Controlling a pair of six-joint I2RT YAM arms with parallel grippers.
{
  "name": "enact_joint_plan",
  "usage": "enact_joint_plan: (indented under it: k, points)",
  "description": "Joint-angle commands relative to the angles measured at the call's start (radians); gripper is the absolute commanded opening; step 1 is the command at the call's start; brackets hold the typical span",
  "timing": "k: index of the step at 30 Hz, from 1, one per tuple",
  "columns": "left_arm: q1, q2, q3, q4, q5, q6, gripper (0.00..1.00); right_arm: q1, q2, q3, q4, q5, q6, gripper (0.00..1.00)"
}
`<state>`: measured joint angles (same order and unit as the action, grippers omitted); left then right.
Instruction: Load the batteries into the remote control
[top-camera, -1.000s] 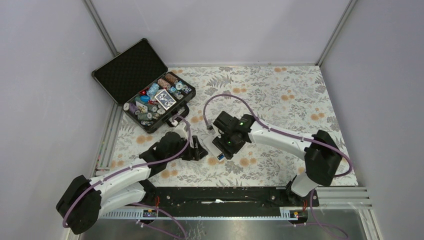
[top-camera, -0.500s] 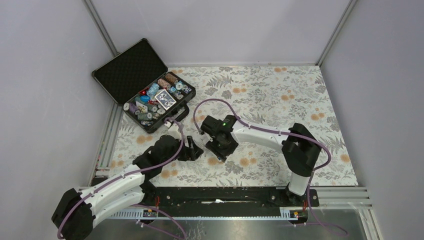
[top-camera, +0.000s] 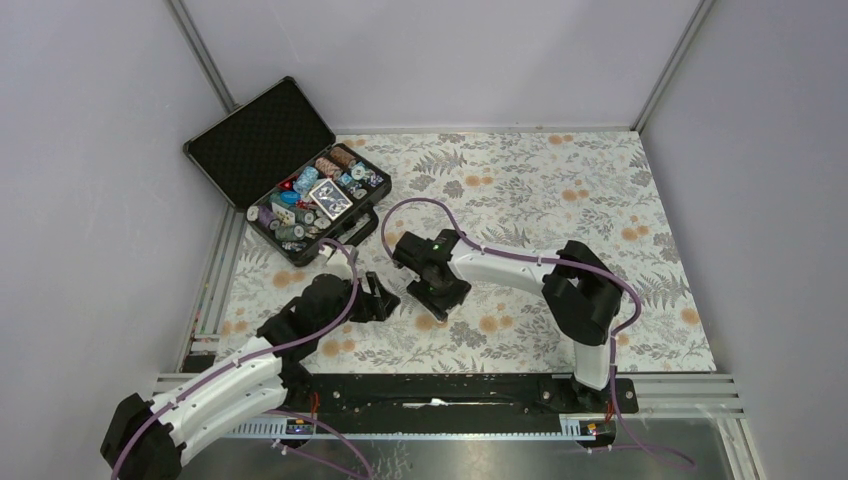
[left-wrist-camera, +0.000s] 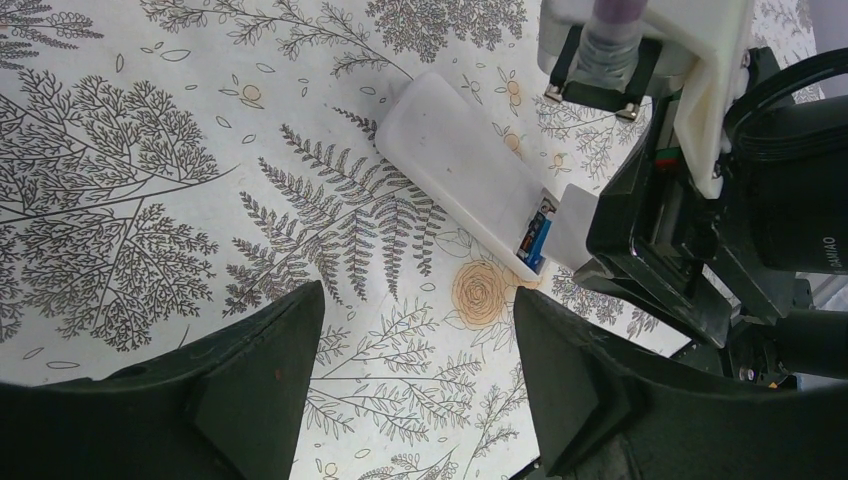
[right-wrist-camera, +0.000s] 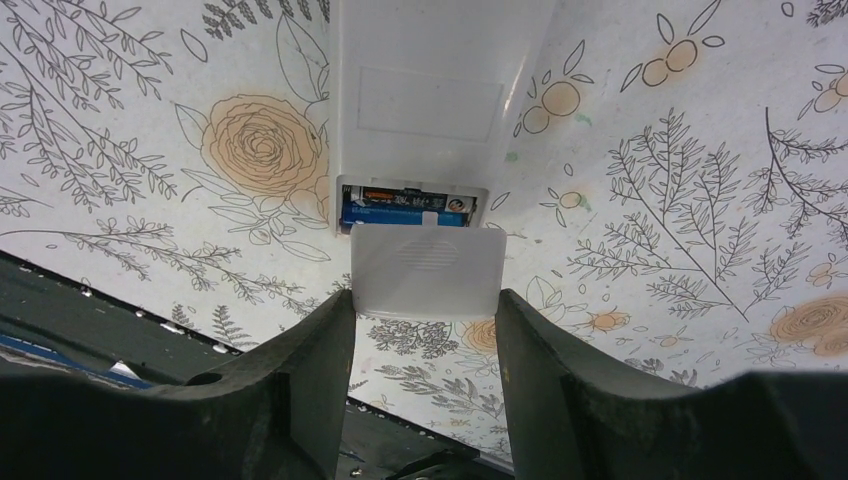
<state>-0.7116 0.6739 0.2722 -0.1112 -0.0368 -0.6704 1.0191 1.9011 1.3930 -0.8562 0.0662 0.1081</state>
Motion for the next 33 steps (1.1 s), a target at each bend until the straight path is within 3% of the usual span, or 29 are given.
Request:
enact_joint_plan:
  k: [1,33]
  points:
    - [0.004,-0.013,-0.006,0.021,-0.023,0.007,0.74,0.007,0.017,0.038,-0.025,0.026,0.023,0.24]
    - [0.003,-0.021,-0.011,0.030,-0.005,0.002,0.74,0.007,0.049,0.052,0.011,-0.006,0.105,0.24]
